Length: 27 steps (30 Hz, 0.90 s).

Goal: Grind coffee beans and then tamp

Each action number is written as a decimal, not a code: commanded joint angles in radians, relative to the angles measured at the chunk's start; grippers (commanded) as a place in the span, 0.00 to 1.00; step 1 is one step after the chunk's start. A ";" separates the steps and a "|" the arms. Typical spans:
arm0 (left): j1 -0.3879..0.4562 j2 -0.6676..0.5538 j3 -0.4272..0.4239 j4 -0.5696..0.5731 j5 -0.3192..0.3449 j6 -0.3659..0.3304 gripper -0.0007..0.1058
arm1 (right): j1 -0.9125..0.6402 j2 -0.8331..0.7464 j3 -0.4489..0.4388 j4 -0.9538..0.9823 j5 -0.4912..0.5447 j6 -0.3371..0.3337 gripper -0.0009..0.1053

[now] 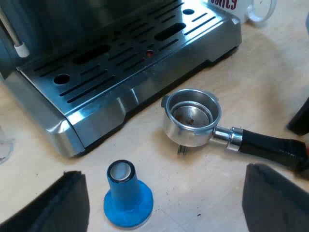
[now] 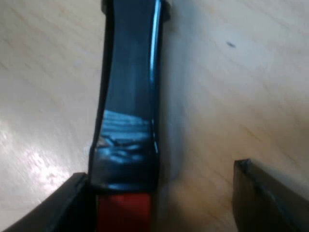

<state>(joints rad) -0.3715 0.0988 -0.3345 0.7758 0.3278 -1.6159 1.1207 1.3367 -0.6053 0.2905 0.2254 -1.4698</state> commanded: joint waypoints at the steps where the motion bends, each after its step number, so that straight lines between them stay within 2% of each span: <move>1: -0.001 -0.005 0.000 -0.013 -0.010 0.005 0.63 | -0.002 -0.035 -0.002 0.050 -0.003 -0.007 0.59; 17: -0.001 -0.005 0.000 -0.013 -0.010 0.005 0.63 | -0.002 -0.282 -0.023 0.268 -0.003 -0.017 0.59; 21: -0.001 -0.005 0.000 -0.013 -0.010 0.005 0.63 | -0.002 -0.334 -0.078 0.329 -0.003 -0.077 0.59; 27: -0.001 -0.005 0.000 -0.013 -0.010 0.005 0.63 | -0.002 -0.365 -0.147 0.329 -0.003 -0.091 0.59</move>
<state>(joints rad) -0.3715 0.0988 -0.3345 0.7758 0.3278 -1.6159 1.1207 0.9825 -0.7339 0.6183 0.2254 -1.5445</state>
